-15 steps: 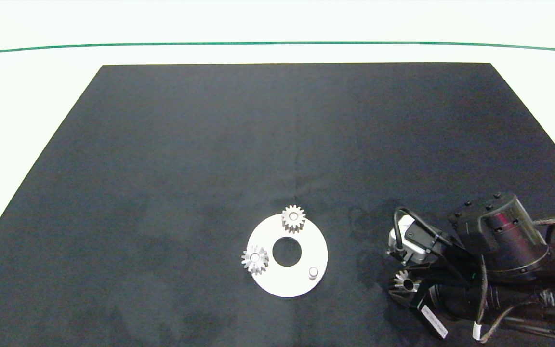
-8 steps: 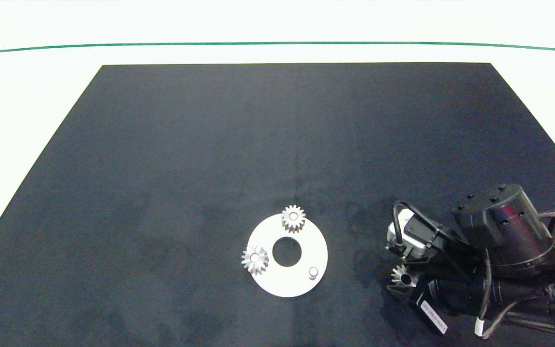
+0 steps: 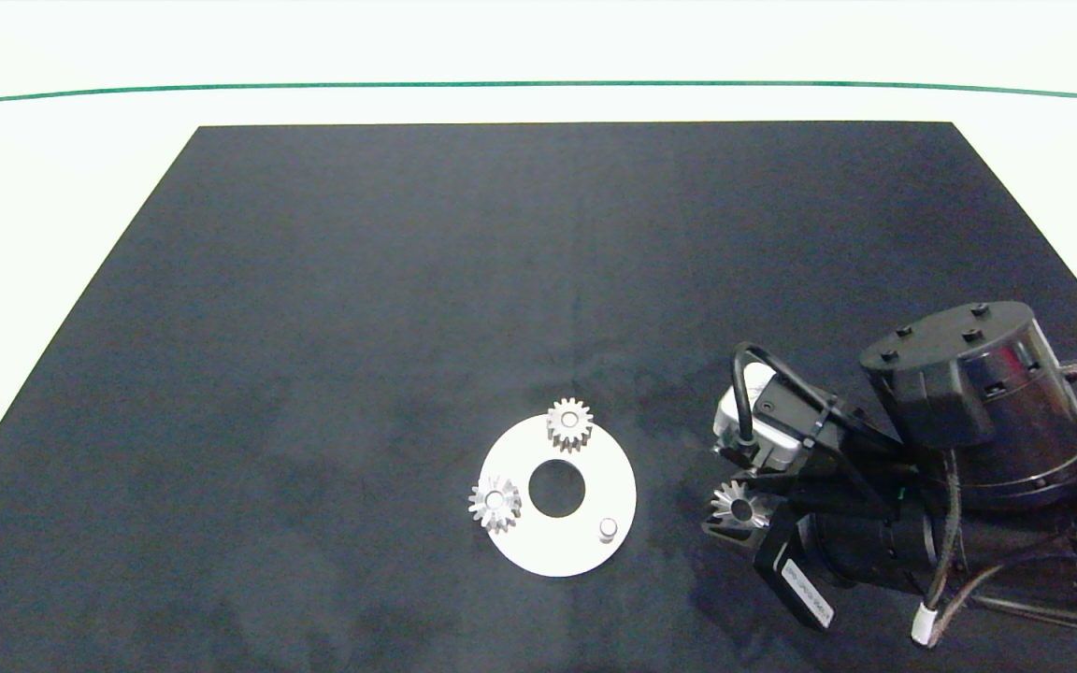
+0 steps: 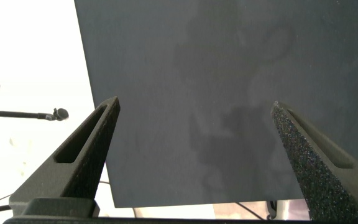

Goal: Install three planetary gears onto the carrier pins

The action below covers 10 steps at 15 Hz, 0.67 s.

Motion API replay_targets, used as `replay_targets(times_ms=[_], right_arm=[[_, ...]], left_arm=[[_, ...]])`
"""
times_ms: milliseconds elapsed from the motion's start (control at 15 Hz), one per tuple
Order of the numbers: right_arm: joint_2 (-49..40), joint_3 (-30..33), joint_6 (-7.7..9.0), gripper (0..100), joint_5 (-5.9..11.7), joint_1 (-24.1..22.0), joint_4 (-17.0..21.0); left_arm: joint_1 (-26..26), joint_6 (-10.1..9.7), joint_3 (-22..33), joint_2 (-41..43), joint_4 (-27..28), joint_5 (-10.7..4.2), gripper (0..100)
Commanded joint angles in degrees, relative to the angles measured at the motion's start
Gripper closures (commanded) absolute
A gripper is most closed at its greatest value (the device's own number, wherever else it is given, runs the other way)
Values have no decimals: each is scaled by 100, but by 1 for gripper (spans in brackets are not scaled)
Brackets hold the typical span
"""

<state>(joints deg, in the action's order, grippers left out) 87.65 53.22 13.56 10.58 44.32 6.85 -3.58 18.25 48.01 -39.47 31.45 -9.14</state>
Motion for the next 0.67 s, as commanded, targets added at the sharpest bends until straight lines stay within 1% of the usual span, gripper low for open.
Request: replay_targets(times_ms=[67,133,333,667], right_arm=[[121,329,24,100,40,287,9],[244,434,24,100,76,419,9],[472,478,24,100,84,630,0],[648,610,33,100,128,709,-8]], left_arm=[[16,12,7,19,19,-9,0],[16,3,-2,45,19,-9,0],[24,-14,51,98,19,-9,0],[24,-14,60,133,19,-9,0]])
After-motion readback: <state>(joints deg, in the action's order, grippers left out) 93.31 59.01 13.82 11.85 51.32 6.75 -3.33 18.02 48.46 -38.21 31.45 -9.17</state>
